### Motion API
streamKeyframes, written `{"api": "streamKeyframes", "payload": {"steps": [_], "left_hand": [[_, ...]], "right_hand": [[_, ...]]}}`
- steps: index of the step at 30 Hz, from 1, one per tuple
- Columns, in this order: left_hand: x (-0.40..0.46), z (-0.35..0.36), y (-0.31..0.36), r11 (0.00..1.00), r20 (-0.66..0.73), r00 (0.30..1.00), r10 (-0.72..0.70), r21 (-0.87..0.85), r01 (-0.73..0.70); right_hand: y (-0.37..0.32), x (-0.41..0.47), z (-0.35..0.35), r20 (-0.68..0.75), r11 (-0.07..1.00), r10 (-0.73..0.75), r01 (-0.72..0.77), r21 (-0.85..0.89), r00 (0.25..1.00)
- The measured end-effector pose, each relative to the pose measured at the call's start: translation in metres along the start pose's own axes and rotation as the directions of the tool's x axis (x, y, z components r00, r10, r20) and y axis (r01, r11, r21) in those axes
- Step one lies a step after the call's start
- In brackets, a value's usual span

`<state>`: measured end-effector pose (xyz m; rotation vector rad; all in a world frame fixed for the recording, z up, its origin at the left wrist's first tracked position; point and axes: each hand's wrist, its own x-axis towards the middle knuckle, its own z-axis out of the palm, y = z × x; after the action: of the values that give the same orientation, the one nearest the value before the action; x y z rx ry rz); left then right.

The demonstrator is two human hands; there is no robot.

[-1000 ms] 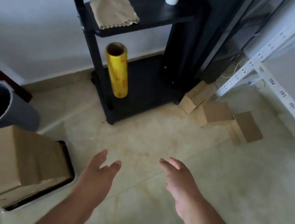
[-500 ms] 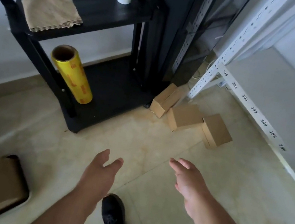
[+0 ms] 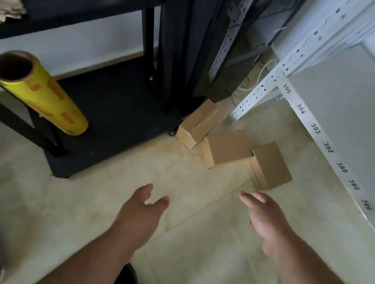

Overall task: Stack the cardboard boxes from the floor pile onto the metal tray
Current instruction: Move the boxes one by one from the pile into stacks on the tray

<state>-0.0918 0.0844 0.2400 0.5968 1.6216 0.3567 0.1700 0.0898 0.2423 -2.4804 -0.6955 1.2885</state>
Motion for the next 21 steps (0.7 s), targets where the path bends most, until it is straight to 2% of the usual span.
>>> {"api": "streamKeyframes", "payload": {"steps": [4, 8, 13, 21], "left_hand": [[0.025, 0.032, 0.013, 0.999, 0.012, 1.0, 0.009, 0.037, -0.01], [0.045, 0.073, 0.013, 0.998, 0.04, 0.999, -0.03, 0.053, 0.028], [0.083, 0.13, 0.011, 0.996, 0.013, 0.996, -0.086, 0.021, 0.086], [0.183, 0.271, -0.007, 0.991, 0.052, 0.99, -0.135, -0.013, 0.136]], "right_hand": [[0.0, 0.043, -0.023, -0.028, 0.998, 0.008, -0.009, -0.058, 1.0], [0.015, 0.094, -0.047, -0.027, 0.989, 0.042, -0.045, -0.14, 0.999], [0.028, 0.175, -0.069, -0.023, 0.972, 0.063, -0.067, -0.225, 0.998], [0.058, 0.319, -0.081, -0.065, 0.937, 0.024, -0.045, -0.345, 0.998]]}}
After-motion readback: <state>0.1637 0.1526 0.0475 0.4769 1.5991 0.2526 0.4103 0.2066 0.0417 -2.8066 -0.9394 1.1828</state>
